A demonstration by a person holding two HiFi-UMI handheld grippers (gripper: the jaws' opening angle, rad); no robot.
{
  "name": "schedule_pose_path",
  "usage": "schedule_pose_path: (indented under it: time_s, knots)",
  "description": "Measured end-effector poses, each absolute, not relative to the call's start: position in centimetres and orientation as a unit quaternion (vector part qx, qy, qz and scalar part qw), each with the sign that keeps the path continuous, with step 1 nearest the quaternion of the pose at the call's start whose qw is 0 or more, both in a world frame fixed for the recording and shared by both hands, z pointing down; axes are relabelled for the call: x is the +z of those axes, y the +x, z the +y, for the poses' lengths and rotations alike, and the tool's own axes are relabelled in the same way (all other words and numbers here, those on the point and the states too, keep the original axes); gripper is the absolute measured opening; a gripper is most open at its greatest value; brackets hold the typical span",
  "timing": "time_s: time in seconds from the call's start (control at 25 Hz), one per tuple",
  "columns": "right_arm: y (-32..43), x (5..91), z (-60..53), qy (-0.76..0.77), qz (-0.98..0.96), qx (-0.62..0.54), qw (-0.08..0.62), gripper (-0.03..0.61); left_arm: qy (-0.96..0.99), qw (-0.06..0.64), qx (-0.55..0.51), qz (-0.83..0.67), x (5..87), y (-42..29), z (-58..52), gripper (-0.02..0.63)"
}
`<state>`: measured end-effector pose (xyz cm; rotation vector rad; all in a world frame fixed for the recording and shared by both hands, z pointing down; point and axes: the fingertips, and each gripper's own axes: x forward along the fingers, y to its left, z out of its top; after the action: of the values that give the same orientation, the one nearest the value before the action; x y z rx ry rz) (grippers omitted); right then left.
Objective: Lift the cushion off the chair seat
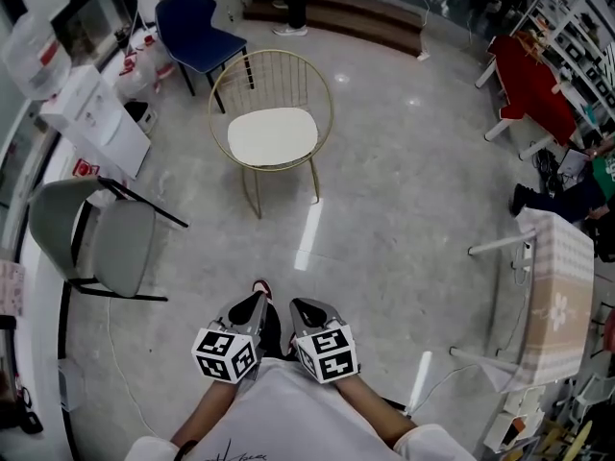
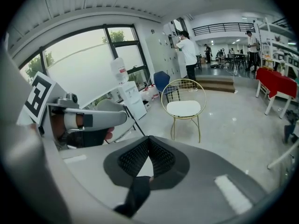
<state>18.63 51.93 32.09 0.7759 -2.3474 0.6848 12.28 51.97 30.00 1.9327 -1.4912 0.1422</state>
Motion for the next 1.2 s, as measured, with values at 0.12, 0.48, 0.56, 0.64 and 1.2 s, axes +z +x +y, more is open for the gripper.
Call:
schedule_pose_path:
  time_s: [0.12,0.48,0.56,0.64,1.2]
  knots:
    - [16.7,31.7,49.7,0.292,-0.876,0.254,0.287,0.006,0.744,0.339,0.052,-0.574,29.3,10.0,49.4,0.005]
    - [11.3,30.2,43.0,0.314,-0.873,0.242,0.285,0.006,0.759,0.329,0.047,-0.561,27.3,4.3,42.6,0.003]
    - [10.0,30.0,41.7,0.317,-0.873,0.238,0.284,0.006,0.762,0.324,0.043,-0.56,26.9,3.0,41.3,0.005]
    - [8.7,29.6,40.2,0.319,-0.874,0.232,0.282,0.006,0.764,0.319,0.04,-0.559,26.4,1.6,40.0,0.004]
    - [1.0,28.8,34.4,0.329,-0.874,0.207,0.29,0.007,0.773,0.326,0.032,-0.543,26.6,-6.0,34.5,0.004]
